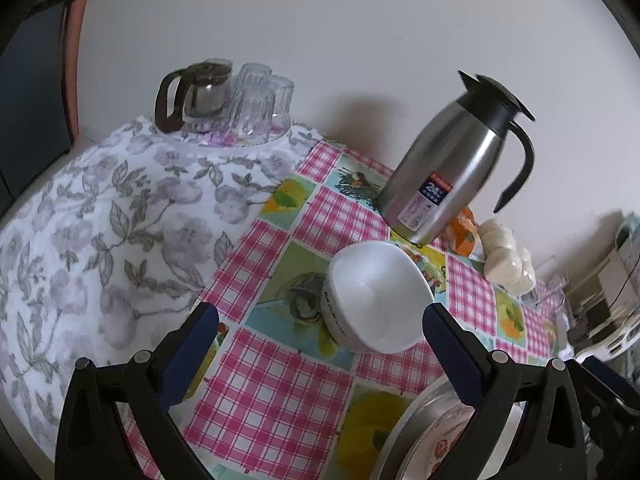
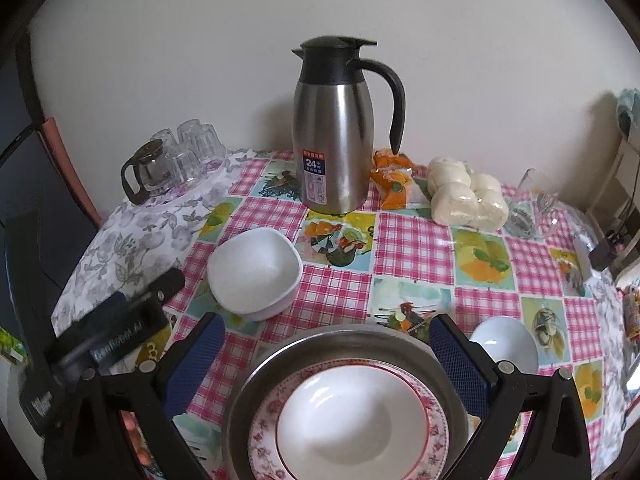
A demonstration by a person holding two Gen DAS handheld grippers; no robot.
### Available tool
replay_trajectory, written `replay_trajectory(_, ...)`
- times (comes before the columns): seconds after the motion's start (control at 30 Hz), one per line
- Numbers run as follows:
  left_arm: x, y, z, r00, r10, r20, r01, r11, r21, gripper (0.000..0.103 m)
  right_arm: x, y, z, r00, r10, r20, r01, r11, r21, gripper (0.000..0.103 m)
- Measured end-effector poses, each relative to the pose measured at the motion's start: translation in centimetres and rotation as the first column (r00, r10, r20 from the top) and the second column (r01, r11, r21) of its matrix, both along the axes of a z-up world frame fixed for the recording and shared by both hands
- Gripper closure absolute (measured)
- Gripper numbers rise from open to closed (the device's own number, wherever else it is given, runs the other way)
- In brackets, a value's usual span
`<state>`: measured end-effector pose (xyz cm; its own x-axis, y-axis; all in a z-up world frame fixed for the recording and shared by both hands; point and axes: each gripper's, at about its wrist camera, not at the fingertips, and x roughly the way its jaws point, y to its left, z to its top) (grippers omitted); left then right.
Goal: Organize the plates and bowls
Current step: 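Move both grippers to the white square bowl beside the thermos, then close both grippers together on the rim of the white square bowl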
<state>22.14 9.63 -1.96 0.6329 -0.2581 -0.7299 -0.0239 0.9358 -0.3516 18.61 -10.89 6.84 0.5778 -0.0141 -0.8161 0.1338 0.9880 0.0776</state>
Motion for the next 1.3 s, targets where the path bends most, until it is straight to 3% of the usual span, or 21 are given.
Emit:
replay_trajectory(0.3, 1.6, 1.6, -1.7, 0.999, 0.021, -0.03, -0.023, 0.997, -0.07, 0.001, 3.9, -0.3, -1.2, 0.997, -0.025, -0.069, 0.026, 0.999, 0.018, 0.001)
replay_trajectory(0.5, 2.6, 1.6, -3.0, 0.998, 0.022, -0.063, -0.028, 0.995, -0.1, 0.002, 6.3, 0.2, -3.6, 0.99, -0.056, -0.13, 0.057, 0.998, 0.008, 0.013)
replay_trajectory(0.57, 3.1, 1.5, -3.6, 0.997, 0.018, -0.076, -0.027, 0.994, -0.109, 0.005, 6.9, 0.4, -4.3, 0.987, -0.064, -0.146, 0.065, 0.998, -0.001, 0.021)
replay_trajectory(0.63, 3.3, 1.5, -4.1, 0.996, 0.015, -0.09, -0.025, 0.993, -0.118, 0.018, 7.6, 0.5, -5.1, 0.984, -0.069, -0.166, 0.072, 0.997, 0.013, 0.026)
replay_trajectory(0.93, 4.6, 0.1, -6.3, 0.99, -0.016, -0.137, -0.003, 0.991, -0.137, 0.021, 10.0, 1.3, -8.2, 0.968, -0.066, -0.242, 0.074, 0.997, 0.023, 0.048)
replay_trajectory(0.97, 4.7, -0.1, -6.5, 0.99, -0.021, -0.139, 0.001, 0.99, -0.139, 0.024, 10.2, 1.4, -8.6, 0.966, -0.067, -0.25, 0.076, 0.997, 0.025, 0.051)
replay_trajectory(1.03, 4.9, -0.5, -6.8, 0.989, -0.028, -0.146, 0.007, 0.99, -0.139, 0.039, 10.6, 1.5, -9.3, 0.962, -0.07, -0.263, 0.079, 0.997, 0.024, 0.055)
replay_trajectory(1.3, 5.4, -1.6, -7.7, 0.985, -0.053, -0.162, 0.029, 0.988, -0.152, 0.046, 12.0, 1.9, -11.0, 0.95, -0.054, -0.309, 0.059, 0.998, 0.008, 0.075)
